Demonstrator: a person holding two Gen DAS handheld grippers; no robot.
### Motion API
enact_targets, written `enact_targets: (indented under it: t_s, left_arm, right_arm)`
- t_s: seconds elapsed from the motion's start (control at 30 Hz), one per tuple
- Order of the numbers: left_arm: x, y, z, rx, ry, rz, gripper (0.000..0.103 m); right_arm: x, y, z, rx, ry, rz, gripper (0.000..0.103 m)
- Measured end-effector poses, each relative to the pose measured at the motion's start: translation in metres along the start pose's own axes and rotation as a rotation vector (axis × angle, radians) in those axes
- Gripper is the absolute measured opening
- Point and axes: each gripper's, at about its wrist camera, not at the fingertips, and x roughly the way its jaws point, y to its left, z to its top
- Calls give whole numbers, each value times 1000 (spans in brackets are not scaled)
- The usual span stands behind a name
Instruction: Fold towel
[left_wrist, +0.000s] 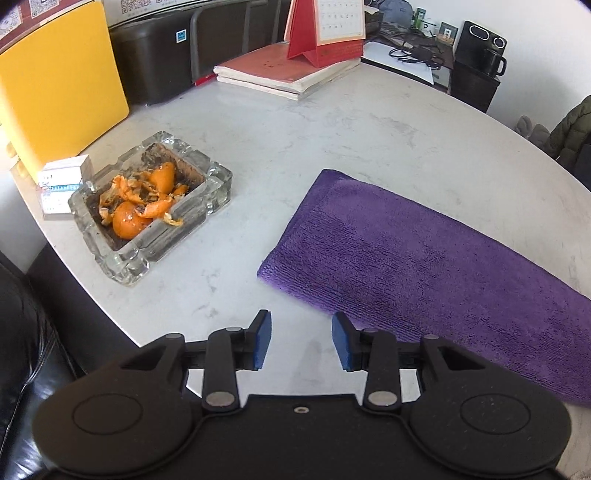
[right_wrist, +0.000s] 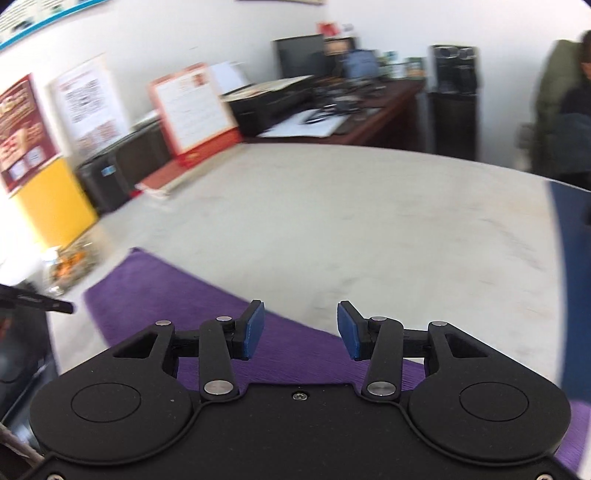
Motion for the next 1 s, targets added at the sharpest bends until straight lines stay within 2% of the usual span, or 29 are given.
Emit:
enact_targets:
  t_s: [0.17,0.4,0.6,0.63,0.67,0.73,0.9,1.0]
  left_arm:
    - [13,10,3,-84,22,-24,34]
    - [36,24,14,-195,21,-80,35]
    - [46,30,24,-180,-23,-134,32]
    - [47,30,24,-165,-28,-142,19]
    - [49,30,24,-151,-33,-155,13]
    - [51,32,24,-140,-42,-191,7]
    - [43,41,21,-116,-94,-281,5]
    - [36,45,18,-90,-114,-319,5]
  right_arm:
    - [28,46,32,-156,56,151,44]
    - [58,114,71,-324,77,221,45]
    - [95,158,90,-410,98,235,45]
    - [101,164,93,-421,101,234,45]
    - [109,171,97,-435,100,235,45]
    - [121,178,101,-463,101,239,45]
    - [167,199,108,-582,148,285,45]
    - [202,212,110,-704,202,321,45]
